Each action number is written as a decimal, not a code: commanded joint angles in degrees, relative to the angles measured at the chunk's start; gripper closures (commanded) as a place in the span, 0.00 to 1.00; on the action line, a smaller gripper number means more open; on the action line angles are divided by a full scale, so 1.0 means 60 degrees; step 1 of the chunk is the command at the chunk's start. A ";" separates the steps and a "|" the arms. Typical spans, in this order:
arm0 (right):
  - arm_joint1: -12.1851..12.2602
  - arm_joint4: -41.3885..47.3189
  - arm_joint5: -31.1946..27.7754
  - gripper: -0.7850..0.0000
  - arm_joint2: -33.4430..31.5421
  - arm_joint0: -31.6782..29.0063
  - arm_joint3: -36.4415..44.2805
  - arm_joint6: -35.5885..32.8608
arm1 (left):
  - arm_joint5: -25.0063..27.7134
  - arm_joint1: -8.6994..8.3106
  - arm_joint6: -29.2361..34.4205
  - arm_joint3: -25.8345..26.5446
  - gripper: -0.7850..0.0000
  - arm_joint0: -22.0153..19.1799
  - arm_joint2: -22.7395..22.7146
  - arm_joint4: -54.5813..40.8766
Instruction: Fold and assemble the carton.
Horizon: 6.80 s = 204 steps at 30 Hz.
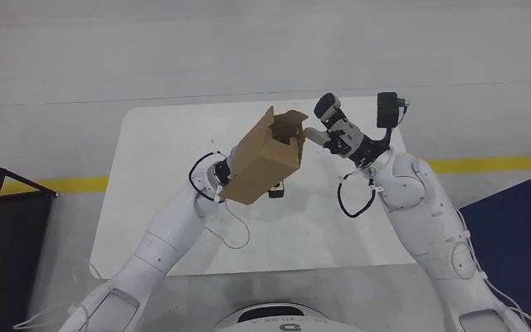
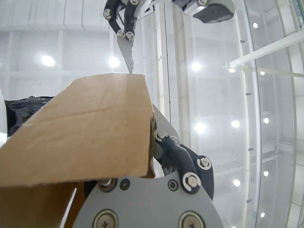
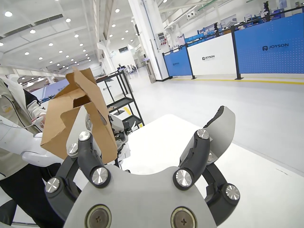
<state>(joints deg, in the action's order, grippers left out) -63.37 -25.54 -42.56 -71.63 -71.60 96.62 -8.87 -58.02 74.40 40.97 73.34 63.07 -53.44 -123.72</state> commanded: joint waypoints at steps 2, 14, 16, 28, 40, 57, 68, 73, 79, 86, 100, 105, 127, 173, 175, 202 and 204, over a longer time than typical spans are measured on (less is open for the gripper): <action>-0.0007 -0.0119 -0.0010 0.00 0.0184 0.0155 0.0033 -0.0483 | 0.0003 0.0003 -0.0140 -0.0010 1.00 -0.0009 -0.0026 0.0062; -0.0020 -0.0098 0.0115 0.00 0.0299 0.0576 -0.0132 -0.1192 | 0.0003 0.0031 -0.0246 -0.0199 1.00 -0.0264 -0.0028 0.0055; -0.0015 0.0014 0.0096 0.00 0.0185 0.0579 -0.0144 -0.1075 | 0.0003 0.0029 -0.0211 -0.0241 1.00 -0.0285 -0.0058 0.0113; 0.0040 -0.0635 0.0216 0.00 -0.0687 0.0101 0.1287 -0.0112 | 0.0875 -0.0050 -0.0008 -0.0214 1.00 -0.0281 -0.0811 0.2007; 0.0043 -0.1172 -0.1008 0.10 -0.0430 -0.0079 0.2544 -0.0091 | 0.1399 -0.0039 -0.0150 -0.0299 1.00 -0.0060 -0.1075 0.2616; 0.0027 -0.1501 -0.0689 0.22 0.0658 0.0568 0.1898 -0.1885 | 0.1340 -0.0077 -0.0085 0.0012 1.00 0.0350 -0.1498 0.2952; 0.0085 -0.1442 -0.0647 0.18 0.0332 0.0345 0.2103 -0.1628 | 0.1452 -0.0068 0.0029 0.0306 1.00 0.0570 -0.1650 0.3051; 0.0113 -0.1194 -0.0757 0.20 0.0593 0.0373 0.2029 -0.2196 | 0.1474 -0.0051 0.0084 0.0347 1.00 0.0629 -0.1643 0.3124; 0.0162 -0.0804 -0.0780 0.24 0.0401 0.0378 0.2016 -0.2228 | 0.1507 -0.0026 0.0271 0.0352 1.00 0.0657 -0.1648 0.3197; 0.0277 -0.1007 -0.0655 0.40 -0.0734 -0.0263 0.1592 -0.1422 | 0.1484 -0.0023 0.0392 0.0408 1.00 0.0720 -0.1714 0.3323; 0.0379 -0.1401 -0.0679 0.52 -0.1008 -0.1063 0.1812 -0.1446 | 0.1308 -0.0067 0.0250 0.0573 1.00 0.0821 -0.1995 0.3403; 0.0353 -0.1524 -0.0581 0.51 -0.0772 -0.0773 0.1593 -0.1462 | 0.1276 -0.0044 0.0224 0.0532 1.00 0.0747 -0.1960 0.3388; 0.0270 -0.0398 -0.1217 0.73 0.0546 0.0150 0.1398 -0.2075 | 0.1203 0.0025 0.0295 0.0429 1.00 0.0709 -0.1847 0.3475; 0.0422 0.0056 -0.1158 0.80 0.0000 0.0054 0.0965 -0.1933 | 0.1320 0.0042 0.0647 0.0718 1.00 0.1130 -0.1944 0.3795; 0.0466 0.0065 -0.1196 0.83 -0.0401 -0.0020 0.1090 -0.1743 | 0.1291 0.0041 0.0633 0.0721 1.00 0.1117 -0.1946 0.3803; 0.0961 0.1192 -0.2573 1.00 0.0192 0.1866 0.1333 -0.5640 | 0.0163 -0.0001 0.0283 0.0949 1.00 0.1200 -0.1686 0.3904; 0.1075 0.1698 -0.2564 1.00 0.0188 0.1829 0.1550 -0.6169 | 0.0159 -0.0007 0.0251 0.0977 1.00 0.1216 -0.1698 0.3881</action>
<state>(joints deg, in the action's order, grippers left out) -57.23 -17.07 -58.00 -70.41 -60.56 105.38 -44.10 -57.06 74.38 42.57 79.13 70.33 -63.60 -100.37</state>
